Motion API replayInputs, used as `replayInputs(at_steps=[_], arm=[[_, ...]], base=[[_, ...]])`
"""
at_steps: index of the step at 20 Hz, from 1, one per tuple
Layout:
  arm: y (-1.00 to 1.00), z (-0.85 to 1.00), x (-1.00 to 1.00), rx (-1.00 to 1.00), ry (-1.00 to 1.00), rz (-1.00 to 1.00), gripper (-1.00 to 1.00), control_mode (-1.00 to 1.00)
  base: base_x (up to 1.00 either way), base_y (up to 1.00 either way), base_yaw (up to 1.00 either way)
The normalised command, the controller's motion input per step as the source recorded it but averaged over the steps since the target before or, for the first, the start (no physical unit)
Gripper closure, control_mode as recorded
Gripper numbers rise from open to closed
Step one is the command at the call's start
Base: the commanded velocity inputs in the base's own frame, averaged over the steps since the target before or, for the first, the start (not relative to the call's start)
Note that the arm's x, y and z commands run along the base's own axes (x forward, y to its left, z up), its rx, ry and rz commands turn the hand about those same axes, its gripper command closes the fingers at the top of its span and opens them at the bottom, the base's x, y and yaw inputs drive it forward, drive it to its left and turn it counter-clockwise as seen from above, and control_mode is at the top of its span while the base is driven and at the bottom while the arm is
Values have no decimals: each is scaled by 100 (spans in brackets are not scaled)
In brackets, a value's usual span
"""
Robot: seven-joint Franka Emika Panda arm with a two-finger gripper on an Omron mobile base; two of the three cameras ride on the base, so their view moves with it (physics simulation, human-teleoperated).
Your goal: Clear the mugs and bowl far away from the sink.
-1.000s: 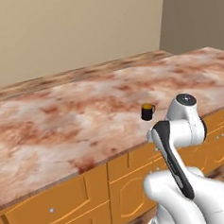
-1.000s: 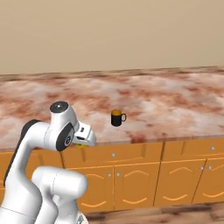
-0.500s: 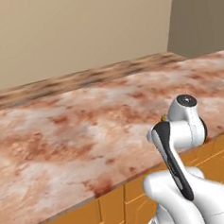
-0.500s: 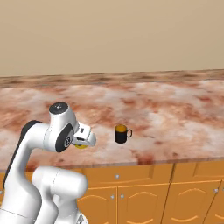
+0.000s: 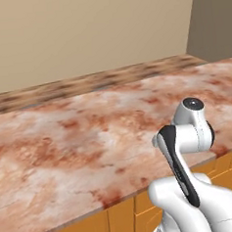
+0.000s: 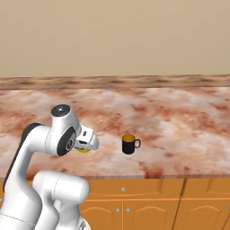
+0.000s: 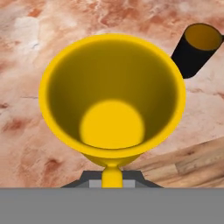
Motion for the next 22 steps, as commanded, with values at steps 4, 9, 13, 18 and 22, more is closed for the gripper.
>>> replayInputs(at_steps=[4,9,13,18,22], arm=[[0,0,0,0,0,0,100,100],[0,0,0,0,0,0,100,100],[0,-5,7,0,0,0,100,-100],[0,-31,38,0,0,0,100,-100],[-2,-50,89,0,1,0,100,-100]], base=[[0,0,4],[0,0,1],[0,0,0],[0,0,0],[0,0,0]])
